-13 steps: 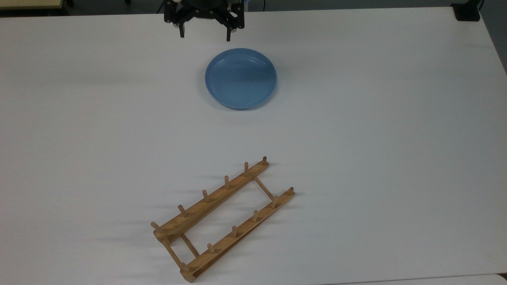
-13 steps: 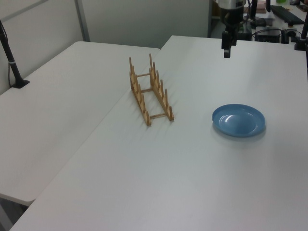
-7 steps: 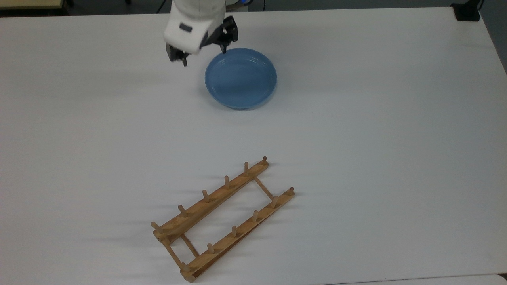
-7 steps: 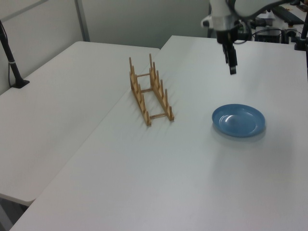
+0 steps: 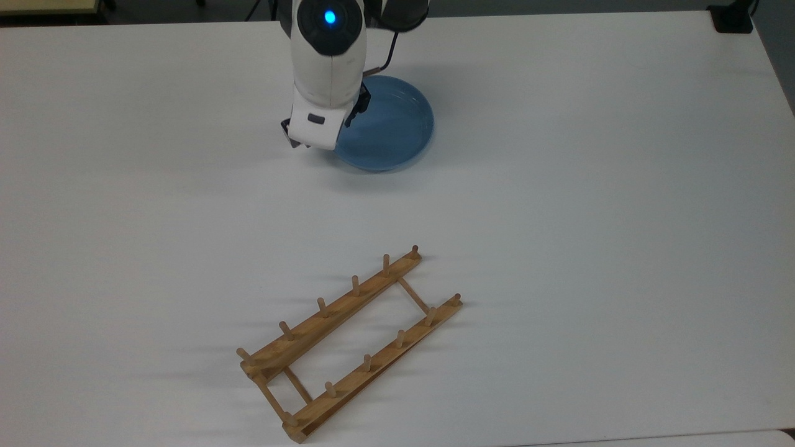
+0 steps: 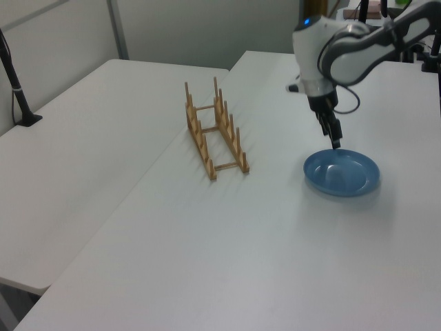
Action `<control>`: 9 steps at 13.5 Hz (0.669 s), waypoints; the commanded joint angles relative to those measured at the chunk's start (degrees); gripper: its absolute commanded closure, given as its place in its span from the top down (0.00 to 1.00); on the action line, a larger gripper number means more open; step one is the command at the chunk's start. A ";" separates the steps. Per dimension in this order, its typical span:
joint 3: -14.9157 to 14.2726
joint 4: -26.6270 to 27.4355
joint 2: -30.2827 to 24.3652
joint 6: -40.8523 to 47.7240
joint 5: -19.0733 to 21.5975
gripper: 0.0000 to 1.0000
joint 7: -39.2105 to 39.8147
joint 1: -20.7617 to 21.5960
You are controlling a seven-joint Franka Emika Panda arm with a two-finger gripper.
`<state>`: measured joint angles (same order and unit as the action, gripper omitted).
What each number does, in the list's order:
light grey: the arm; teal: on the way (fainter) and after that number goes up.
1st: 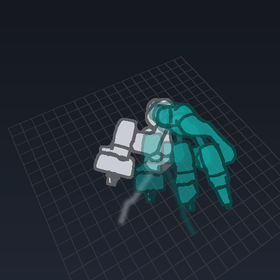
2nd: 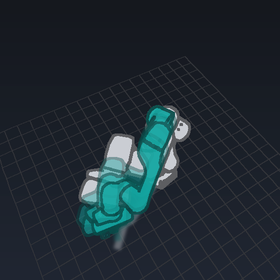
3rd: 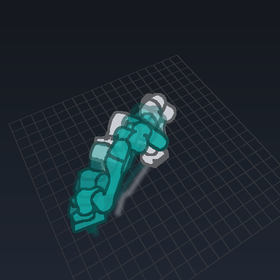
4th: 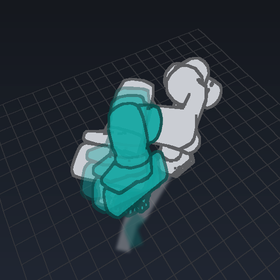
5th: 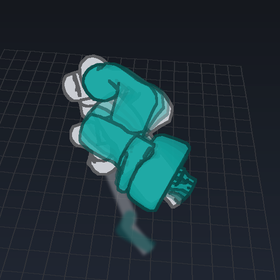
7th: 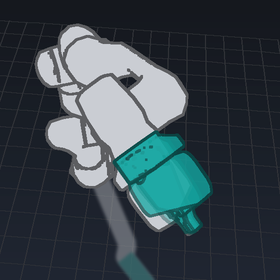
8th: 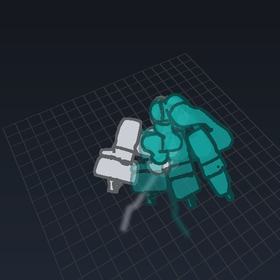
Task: Place plate in plate rack
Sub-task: 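Lower the gripper to the blue plate's rim and close on it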
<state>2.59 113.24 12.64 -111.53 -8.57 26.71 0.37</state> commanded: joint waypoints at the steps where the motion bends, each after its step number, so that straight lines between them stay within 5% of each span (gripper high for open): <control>1: -0.13 0.58 1.07 -2.12 -1.01 0.48 1.24 0.60; 7: 0.14 0.40 3.62 -2.12 -1.01 0.05 1.15 0.86; 9: 0.14 -1.26 3.44 -1.33 -0.92 0.00 1.15 0.69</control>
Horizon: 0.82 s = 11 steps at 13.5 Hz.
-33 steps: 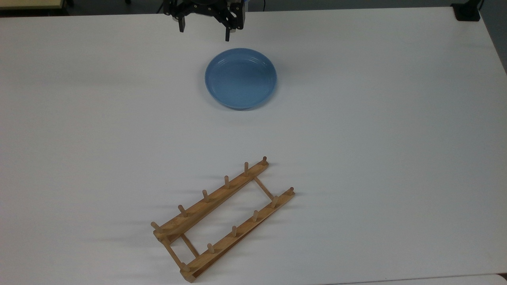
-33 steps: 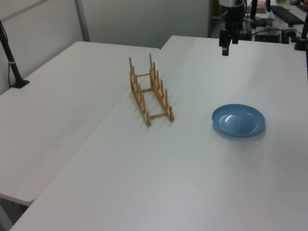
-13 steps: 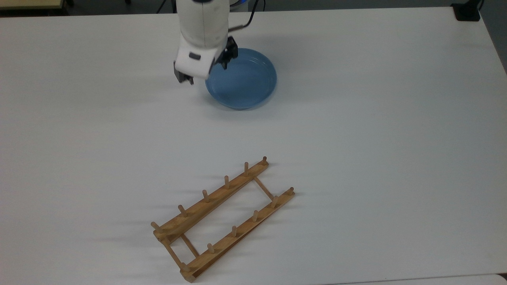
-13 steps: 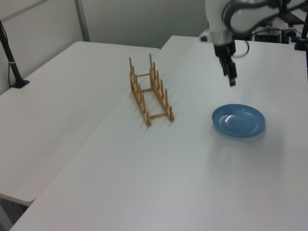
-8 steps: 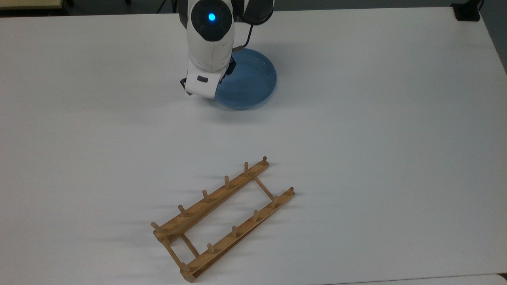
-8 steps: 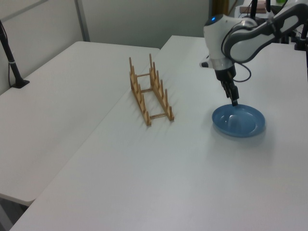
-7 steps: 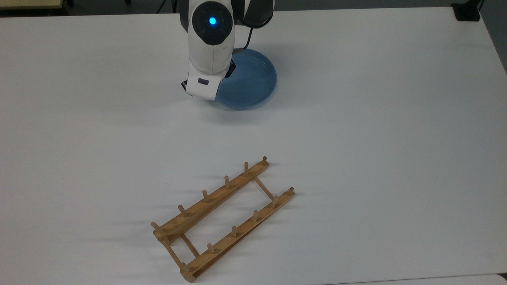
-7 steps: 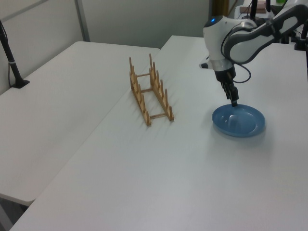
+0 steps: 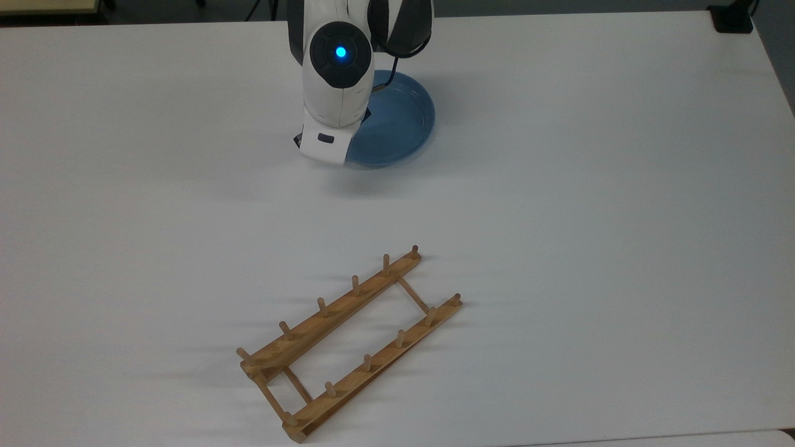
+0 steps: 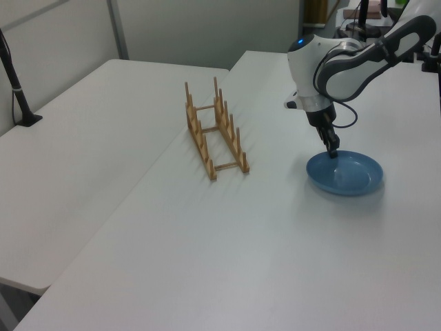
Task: Place plate in plate rack
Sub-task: 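Lower the gripper to the blue plate's rim and close on it, then lift the plate by its rim and tilt it upright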
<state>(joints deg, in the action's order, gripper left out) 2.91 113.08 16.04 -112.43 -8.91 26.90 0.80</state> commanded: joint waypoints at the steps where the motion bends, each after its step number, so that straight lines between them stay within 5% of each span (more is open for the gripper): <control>1: -0.18 -2.33 -0.22 0.10 -0.49 0.00 0.96 0.08; 11: -0.18 -22.19 -0.22 2.22 0.12 0.00 -6.84 0.51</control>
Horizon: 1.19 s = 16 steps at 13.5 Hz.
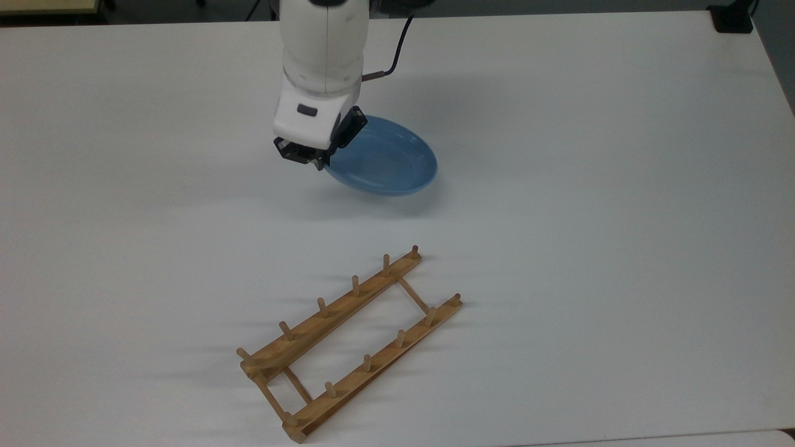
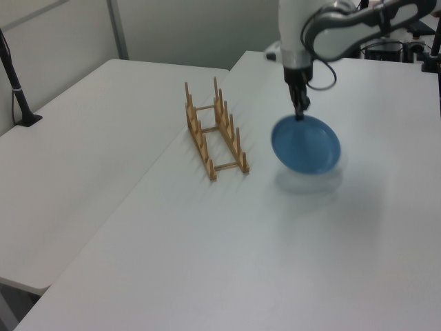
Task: Place plate in plate rack
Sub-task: 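Lift the plate by its rim and tilt it upright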
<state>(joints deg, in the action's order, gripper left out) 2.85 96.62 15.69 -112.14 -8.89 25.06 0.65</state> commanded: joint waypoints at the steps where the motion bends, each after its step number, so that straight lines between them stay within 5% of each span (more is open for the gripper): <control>1: -0.04 -7.30 0.04 2.01 -0.59 0.00 -8.06 0.84; 8: -0.39 -16.80 0.48 -0.61 -2.78 0.00 -36.69 3.13; 12: -0.22 -17.16 0.57 -9.93 -12.70 0.00 -53.58 3.13; 16: -0.13 -16.20 3.20 -16.97 -27.46 0.00 -65.82 3.22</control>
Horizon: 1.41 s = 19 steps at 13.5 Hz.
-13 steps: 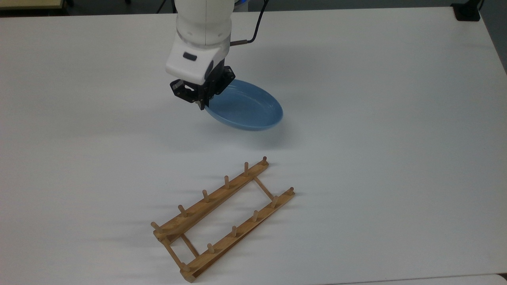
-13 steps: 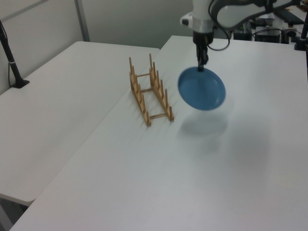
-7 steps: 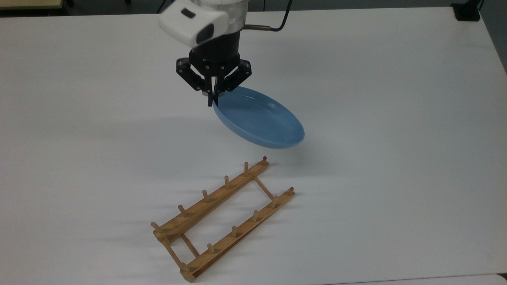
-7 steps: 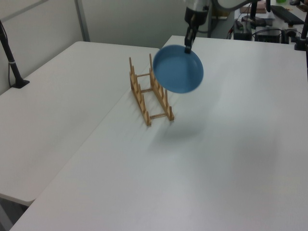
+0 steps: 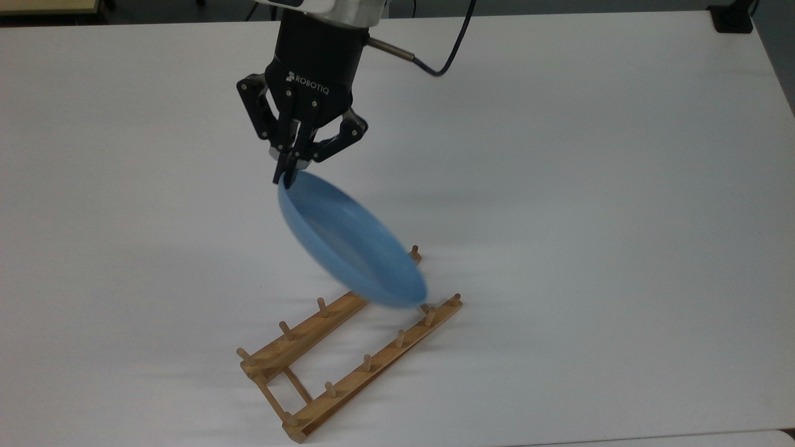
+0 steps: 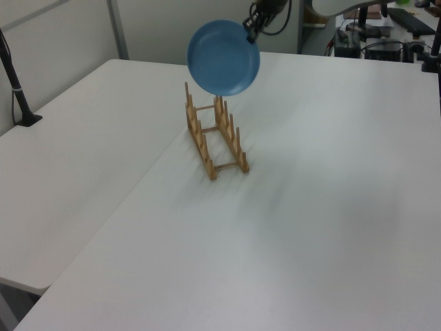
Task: Place plate in plate rack
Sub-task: 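Lift the plate by its rim and tilt it upright, then carry the upright plate over the wooden rack and lower it between pegs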
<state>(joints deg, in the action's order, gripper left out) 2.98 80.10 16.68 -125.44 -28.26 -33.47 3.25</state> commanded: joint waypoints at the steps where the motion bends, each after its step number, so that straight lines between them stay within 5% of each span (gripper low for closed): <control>1: -0.25 0.58 2.91 -4.19 -10.74 0.00 -9.14 0.97; 10: -0.25 2.61 8.63 -7.54 -20.25 0.00 -11.61 2.47; 19: -0.16 1.38 8.46 -7.45 -18.15 0.00 -11.35 2.47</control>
<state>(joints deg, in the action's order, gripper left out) 3.18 81.38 25.81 -132.09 -47.36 -44.13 5.55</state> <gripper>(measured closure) 0.952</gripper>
